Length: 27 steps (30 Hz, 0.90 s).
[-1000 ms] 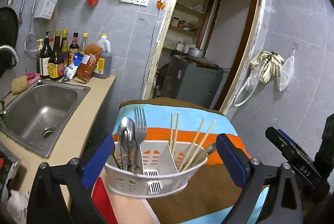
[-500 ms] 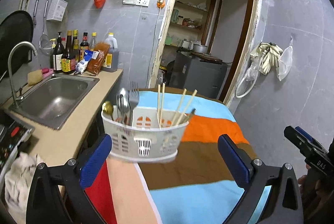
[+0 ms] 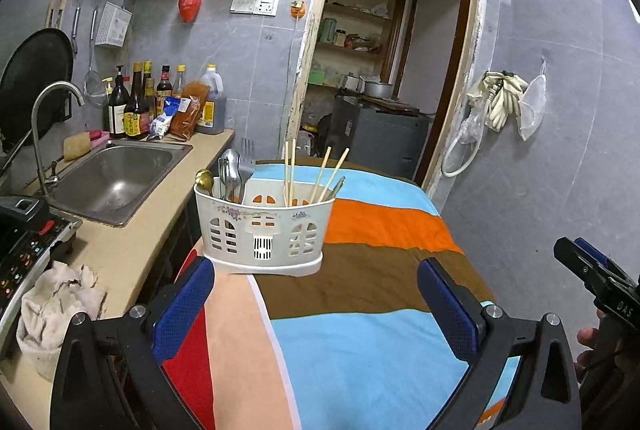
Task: Organize utensils
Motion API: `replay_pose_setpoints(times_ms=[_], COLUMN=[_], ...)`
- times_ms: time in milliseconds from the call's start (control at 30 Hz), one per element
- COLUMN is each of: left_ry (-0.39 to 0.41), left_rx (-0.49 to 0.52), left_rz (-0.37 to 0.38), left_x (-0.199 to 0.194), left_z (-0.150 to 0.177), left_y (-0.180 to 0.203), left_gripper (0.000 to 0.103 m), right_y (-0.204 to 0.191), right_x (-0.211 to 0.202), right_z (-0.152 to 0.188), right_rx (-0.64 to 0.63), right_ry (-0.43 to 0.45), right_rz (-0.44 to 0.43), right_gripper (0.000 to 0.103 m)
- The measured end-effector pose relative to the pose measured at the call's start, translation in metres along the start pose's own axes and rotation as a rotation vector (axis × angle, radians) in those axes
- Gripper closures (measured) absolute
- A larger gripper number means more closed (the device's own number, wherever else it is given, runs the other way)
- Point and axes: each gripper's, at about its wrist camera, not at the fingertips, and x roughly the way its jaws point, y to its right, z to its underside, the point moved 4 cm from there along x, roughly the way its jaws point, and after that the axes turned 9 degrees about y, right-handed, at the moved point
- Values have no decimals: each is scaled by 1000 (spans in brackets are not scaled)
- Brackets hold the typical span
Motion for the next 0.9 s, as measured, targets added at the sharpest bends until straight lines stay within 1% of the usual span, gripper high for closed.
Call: replay_pose_setpoints(times_ms=[367, 900], left_ry=[13, 20], left_rx=[12, 23], left_rz=[0, -3], left_x=[-11, -13], left_z=[1, -2], left_y=[5, 9], left_gripper=[1, 1], right_y=[1, 5], right_x=[-17, -17], right_z=[8, 5], right_rx=[11, 14], right_ry=[0, 0], right_rz=[5, 6], right_gripper=[2, 2])
